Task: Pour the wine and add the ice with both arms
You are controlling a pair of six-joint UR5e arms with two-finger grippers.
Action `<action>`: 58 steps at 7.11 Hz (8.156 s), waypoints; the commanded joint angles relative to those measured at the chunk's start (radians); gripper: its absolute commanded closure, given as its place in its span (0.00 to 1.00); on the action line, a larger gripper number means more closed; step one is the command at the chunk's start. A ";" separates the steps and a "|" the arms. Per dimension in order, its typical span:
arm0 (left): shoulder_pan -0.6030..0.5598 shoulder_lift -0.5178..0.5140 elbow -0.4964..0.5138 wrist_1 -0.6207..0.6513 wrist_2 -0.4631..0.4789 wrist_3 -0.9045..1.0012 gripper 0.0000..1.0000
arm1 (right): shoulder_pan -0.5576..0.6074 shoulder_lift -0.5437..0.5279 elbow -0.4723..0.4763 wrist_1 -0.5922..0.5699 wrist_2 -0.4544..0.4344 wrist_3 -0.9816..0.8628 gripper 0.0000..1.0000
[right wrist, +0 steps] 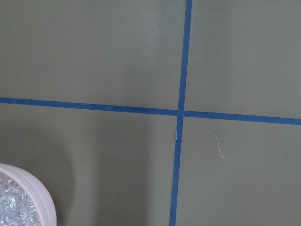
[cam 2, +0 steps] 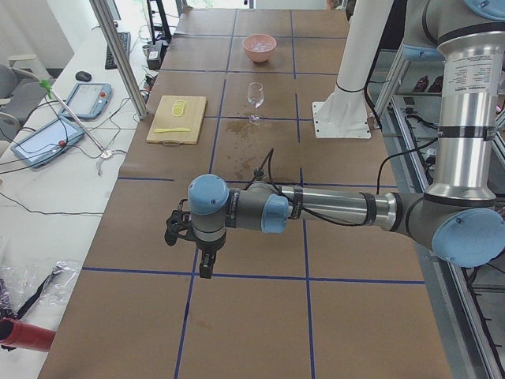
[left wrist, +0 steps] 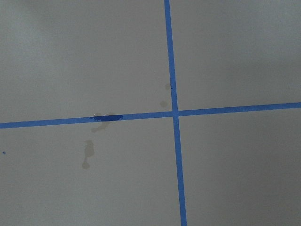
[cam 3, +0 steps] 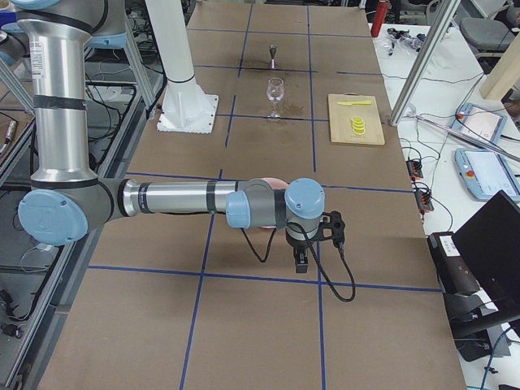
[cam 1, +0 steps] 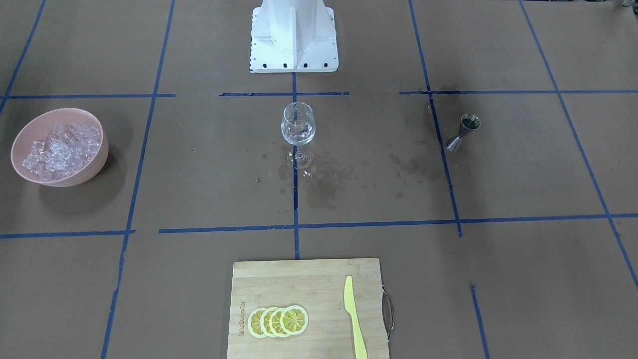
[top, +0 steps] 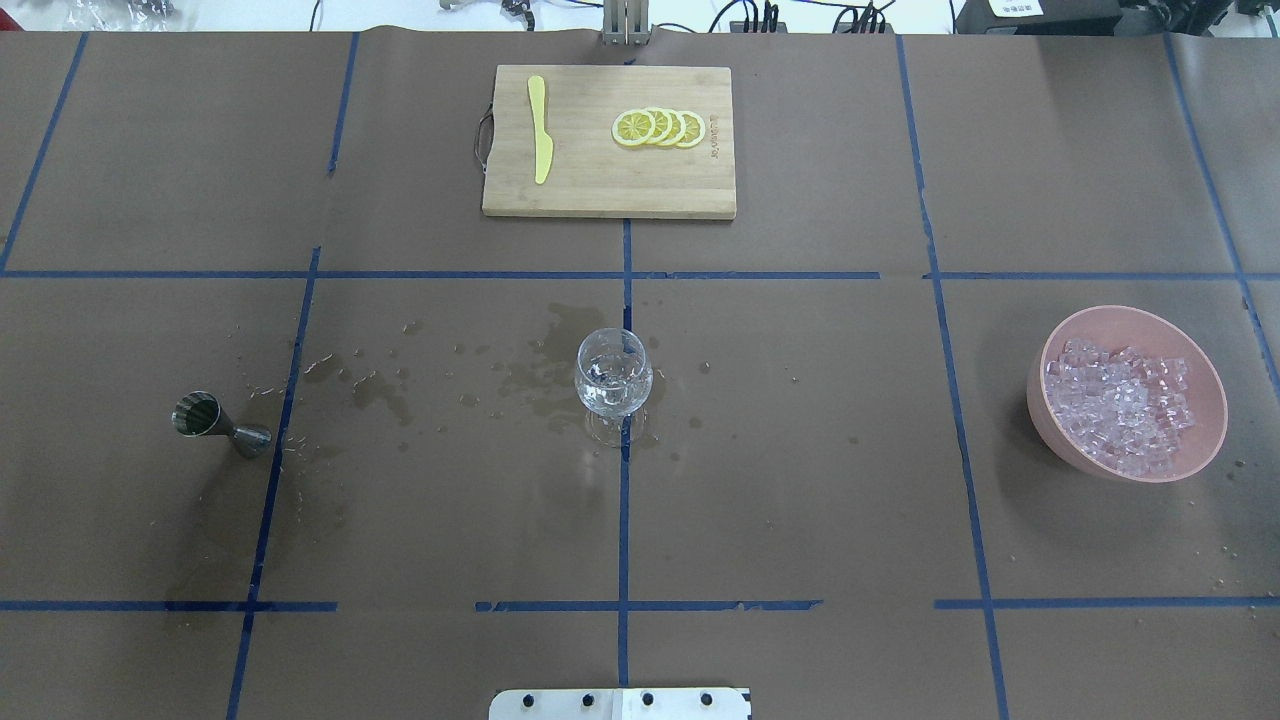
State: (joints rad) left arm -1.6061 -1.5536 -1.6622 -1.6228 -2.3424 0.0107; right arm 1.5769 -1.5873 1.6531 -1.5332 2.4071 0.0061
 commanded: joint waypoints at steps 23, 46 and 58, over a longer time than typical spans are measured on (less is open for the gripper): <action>1.366 0.429 -0.703 -0.531 1.120 -1.553 0.01 | -0.018 0.035 -0.012 -0.001 0.044 0.003 0.00; 1.551 0.075 -0.111 -0.354 1.996 -1.875 0.12 | -0.218 0.032 0.323 -0.084 -0.034 0.475 0.00; 1.539 0.095 -0.122 -0.353 1.994 -1.875 1.00 | -0.314 0.041 0.392 -0.077 -0.074 0.657 0.00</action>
State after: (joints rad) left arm -0.0653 -1.4637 -1.7673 -1.9758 -0.3477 -1.8638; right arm 1.2654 -1.5465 2.0417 -1.6112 2.3356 0.6572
